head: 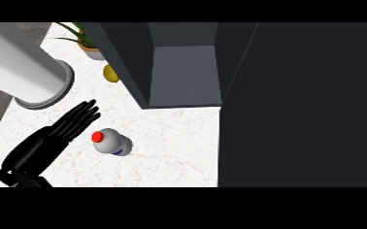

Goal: Pick up the bottled water, place it into the cabinet and close the cabinet

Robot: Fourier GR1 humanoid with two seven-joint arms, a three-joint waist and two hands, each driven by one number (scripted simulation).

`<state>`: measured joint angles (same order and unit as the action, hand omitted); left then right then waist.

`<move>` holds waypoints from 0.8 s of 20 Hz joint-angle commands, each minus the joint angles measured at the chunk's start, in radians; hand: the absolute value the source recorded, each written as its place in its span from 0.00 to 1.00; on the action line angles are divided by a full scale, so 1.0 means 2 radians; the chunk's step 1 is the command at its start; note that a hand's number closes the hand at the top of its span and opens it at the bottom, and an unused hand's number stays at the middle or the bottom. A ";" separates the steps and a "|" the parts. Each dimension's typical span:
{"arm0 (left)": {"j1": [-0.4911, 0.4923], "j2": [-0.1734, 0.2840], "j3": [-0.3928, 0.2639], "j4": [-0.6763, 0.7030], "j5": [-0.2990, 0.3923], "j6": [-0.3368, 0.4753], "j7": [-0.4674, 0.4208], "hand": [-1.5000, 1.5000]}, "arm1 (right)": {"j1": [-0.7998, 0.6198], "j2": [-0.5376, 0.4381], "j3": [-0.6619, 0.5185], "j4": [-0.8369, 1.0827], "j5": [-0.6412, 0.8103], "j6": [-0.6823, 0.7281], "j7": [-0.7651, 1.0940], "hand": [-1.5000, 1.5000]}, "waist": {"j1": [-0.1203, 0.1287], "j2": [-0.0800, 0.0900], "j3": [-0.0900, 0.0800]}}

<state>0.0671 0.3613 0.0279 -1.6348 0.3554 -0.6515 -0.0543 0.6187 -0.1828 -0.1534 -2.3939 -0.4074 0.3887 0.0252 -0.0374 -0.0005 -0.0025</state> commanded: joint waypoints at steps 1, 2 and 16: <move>0.002 -0.009 -0.003 0.034 -0.053 -0.001 -0.038 0.00 | 0.037 0.002 -0.021 -0.101 -0.100 -0.014 0.041 0.00 | 0.006 -0.001 0.000; -0.050 -0.015 -0.007 0.075 -0.062 0.010 -0.029 0.00 | 0.029 0.003 -0.003 -0.106 -0.085 -0.016 0.045 0.00 | 0.001 0.001 0.000; -0.101 -0.050 -0.022 0.299 -0.182 0.039 -0.175 0.00 | 0.089 -0.011 -0.038 -0.090 -0.125 0.031 -0.004 0.00 | -0.001 0.001 0.000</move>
<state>-0.1070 0.2728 -0.0156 -1.1552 0.0425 -0.5971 -0.3331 0.7155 -0.1996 -0.1954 -2.3839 -0.4619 0.4616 -0.0490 -0.0371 0.0008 -0.0028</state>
